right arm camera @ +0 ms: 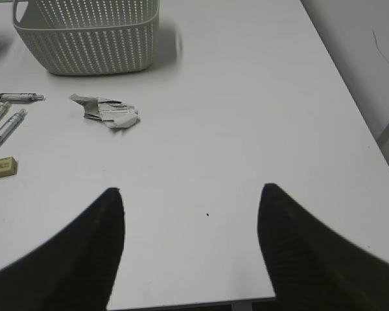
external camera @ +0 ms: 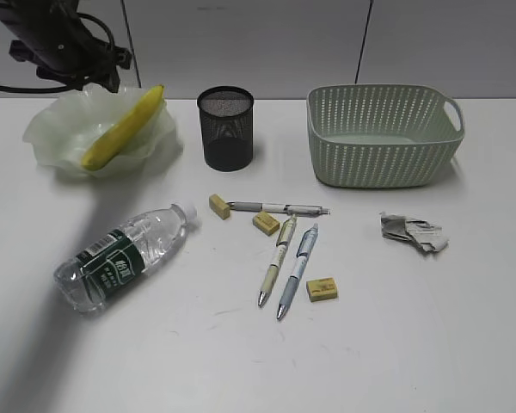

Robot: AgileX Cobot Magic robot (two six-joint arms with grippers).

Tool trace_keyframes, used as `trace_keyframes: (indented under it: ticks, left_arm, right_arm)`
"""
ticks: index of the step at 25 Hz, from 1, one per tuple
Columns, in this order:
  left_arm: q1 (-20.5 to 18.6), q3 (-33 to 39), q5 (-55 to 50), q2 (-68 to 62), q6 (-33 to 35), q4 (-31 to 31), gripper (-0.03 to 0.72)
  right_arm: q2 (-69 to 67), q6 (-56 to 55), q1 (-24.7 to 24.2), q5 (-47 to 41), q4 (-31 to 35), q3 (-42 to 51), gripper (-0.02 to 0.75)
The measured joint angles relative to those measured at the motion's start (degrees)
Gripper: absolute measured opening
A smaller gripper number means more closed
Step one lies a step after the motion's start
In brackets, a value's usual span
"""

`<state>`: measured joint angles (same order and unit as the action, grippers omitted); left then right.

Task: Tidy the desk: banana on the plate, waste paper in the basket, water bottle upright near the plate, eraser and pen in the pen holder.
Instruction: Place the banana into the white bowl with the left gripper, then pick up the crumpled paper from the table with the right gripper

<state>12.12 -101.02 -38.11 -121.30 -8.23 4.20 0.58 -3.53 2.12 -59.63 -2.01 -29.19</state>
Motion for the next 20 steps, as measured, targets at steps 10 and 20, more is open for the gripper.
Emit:
trace_keyframes:
  ticks: [10, 20]
  left_arm:
    - [0.0, 0.0, -14.1, 13.1, 0.0, 0.2, 0.438]
    - [0.0, 0.0, -30.5, 30.4, 0.0, 2.0, 0.438]
  right_arm:
    - [0.0, 0.0, 0.0, 0.0, 0.0, 0.0, 0.510]
    - [0.0, 0.0, 0.0, 0.0, 0.0, 0.0, 0.510]
